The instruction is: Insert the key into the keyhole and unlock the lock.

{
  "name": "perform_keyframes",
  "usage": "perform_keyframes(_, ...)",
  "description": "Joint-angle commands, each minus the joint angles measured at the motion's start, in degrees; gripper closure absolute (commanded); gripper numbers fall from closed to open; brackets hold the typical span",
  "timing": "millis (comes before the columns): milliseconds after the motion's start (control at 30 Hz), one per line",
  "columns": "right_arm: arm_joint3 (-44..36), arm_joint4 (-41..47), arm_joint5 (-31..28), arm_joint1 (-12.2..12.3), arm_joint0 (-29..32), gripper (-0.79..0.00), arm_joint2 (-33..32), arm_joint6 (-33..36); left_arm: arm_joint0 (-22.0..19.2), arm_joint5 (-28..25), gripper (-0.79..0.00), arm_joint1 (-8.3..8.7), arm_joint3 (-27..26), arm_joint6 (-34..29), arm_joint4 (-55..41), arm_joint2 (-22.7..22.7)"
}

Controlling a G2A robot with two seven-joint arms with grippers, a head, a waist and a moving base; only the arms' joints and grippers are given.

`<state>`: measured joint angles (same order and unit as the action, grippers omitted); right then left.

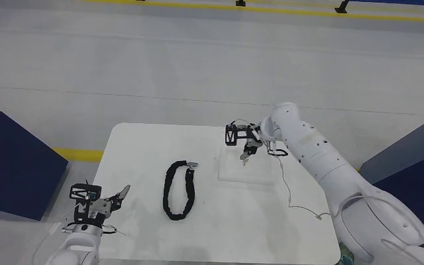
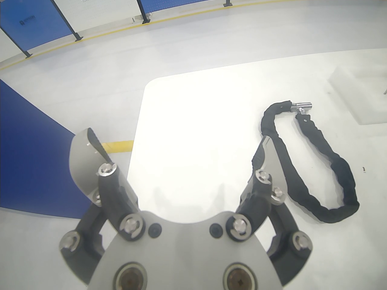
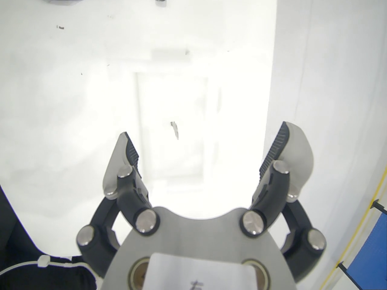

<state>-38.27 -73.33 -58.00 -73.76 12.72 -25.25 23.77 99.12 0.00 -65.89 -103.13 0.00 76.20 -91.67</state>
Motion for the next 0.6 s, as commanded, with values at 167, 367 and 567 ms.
perform_keyframes(167,5.82,-0.84,0.0,-2.36,0.39,-0.785,6.42,-2.82,0.0,0.0,-0.785,0.0,0.0,0.0,0.0,0.0)
perform_keyframes(367,11.64,-1.54,0.05,-4.51,0.77,-0.785,8.1,-5.15,0.0,0.0,-0.785,0.0,0.0,0.0,0.0,0.0)
perform_keyframes(567,15.78,-1.83,1.39,-6.79,1.88,-0.785,8.6,-6.34,0.0,0.0,-0.785,0.0,0.0,0.0,0.0,0.0)
